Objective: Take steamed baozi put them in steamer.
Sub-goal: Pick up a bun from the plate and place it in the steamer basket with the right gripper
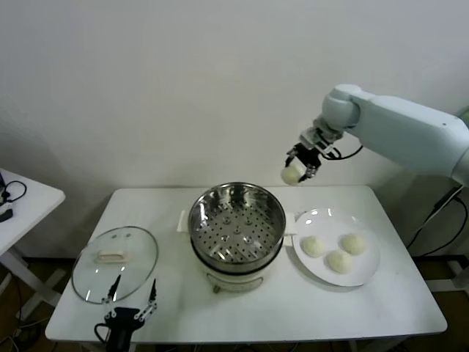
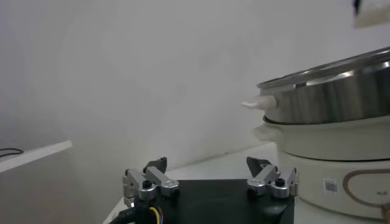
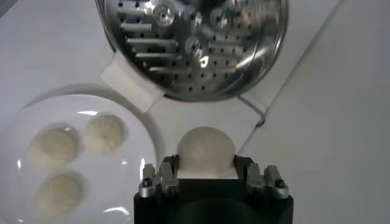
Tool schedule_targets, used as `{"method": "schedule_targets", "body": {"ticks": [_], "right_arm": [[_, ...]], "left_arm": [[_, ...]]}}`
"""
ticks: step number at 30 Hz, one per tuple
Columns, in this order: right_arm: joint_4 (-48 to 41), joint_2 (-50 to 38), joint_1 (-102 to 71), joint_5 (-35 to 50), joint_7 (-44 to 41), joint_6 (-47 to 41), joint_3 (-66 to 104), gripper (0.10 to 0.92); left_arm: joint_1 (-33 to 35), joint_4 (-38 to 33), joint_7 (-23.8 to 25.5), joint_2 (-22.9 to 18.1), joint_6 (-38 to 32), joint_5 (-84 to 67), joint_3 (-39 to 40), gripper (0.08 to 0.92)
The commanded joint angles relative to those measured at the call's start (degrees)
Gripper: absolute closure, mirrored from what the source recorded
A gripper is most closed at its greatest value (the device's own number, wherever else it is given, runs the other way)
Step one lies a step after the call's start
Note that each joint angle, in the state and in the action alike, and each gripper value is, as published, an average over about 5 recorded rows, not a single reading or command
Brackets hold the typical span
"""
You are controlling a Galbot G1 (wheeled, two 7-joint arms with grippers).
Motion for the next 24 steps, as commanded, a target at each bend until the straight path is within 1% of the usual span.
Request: {"method": "schedule_targets", "body": {"ticks": [1, 9, 15, 24], "right_arm": [[2.12, 13.40, 4.15, -3.50, 5.34, 14.00, -4.50, 0.414], [-6.90, 19.40, -4.18, -11.04, 10.52, 21.02, -5.17, 0.414], [-14.36, 21.25, -8.67, -12.46, 11.03, 24.12, -5.10, 0.414], [-16.26, 21.36, -10.09, -12.74, 10.06, 25.42, -5.16, 0.414]], "left_arm": [[0.42, -0.62, -0.34, -0.48, -0.28, 0.38, -0.05, 0.177], [0.88, -0.75, -0.92, -1.00, -0.95, 1.33, 0.11, 0.177], [1.05, -0.89, -0.98, -1.04, -1.11, 1.47, 0.02, 0.177], [0.60, 0.21, -1.12, -1.15, -1.35, 1.90, 0.05, 0.177]]}}
